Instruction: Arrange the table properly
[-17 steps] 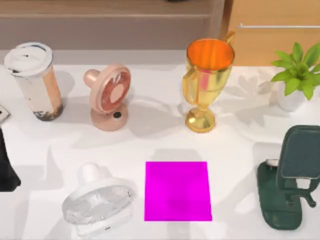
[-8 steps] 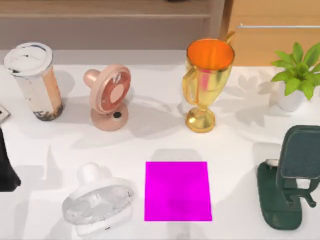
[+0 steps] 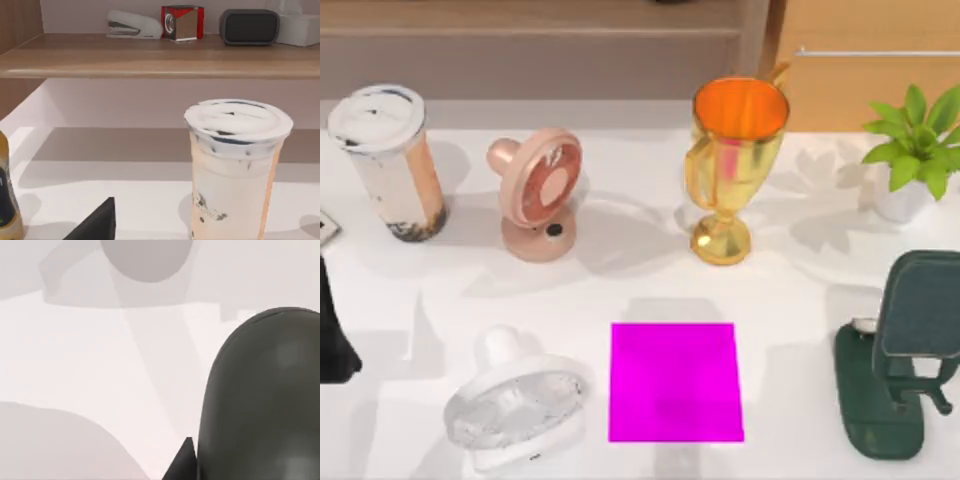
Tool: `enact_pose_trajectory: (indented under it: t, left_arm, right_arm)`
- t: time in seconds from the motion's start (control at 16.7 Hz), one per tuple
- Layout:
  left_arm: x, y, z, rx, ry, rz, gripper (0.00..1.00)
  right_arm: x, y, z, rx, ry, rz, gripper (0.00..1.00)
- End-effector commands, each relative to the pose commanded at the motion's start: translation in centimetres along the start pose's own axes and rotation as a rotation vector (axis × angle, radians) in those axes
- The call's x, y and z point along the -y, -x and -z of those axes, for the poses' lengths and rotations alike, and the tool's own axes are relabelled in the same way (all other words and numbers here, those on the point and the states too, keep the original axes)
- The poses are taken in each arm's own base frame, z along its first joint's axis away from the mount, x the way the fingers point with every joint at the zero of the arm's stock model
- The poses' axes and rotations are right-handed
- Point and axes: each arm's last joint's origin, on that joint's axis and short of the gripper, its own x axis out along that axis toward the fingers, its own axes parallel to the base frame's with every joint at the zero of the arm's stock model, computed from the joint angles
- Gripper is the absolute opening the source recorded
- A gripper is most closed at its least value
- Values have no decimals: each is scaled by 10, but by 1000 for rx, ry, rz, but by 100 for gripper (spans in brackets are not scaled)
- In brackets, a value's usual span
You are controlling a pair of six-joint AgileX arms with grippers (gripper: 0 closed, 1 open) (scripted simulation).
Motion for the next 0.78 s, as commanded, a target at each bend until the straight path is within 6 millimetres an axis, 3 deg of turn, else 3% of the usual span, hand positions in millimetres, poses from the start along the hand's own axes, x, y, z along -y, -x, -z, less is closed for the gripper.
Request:
enact_pose_trajectory:
  t: [0.24, 0.54, 0.66, 0.78]
  left_arm:
    - [0, 0, 0, 0, 0, 0, 100]
    - [0, 0, 0, 0, 0, 0, 100]
    - [0, 0, 0, 0, 0, 0, 100]
    - [0, 0, 0, 0, 0, 0, 100]
  right_arm:
    - [15, 50, -41, 9, 121, 159, 0]
    - [16, 114, -138, 113, 495, 329, 0]
    - [10, 121, -185, 159, 704, 341, 0]
    - [4, 107, -233, 179, 925, 297, 0]
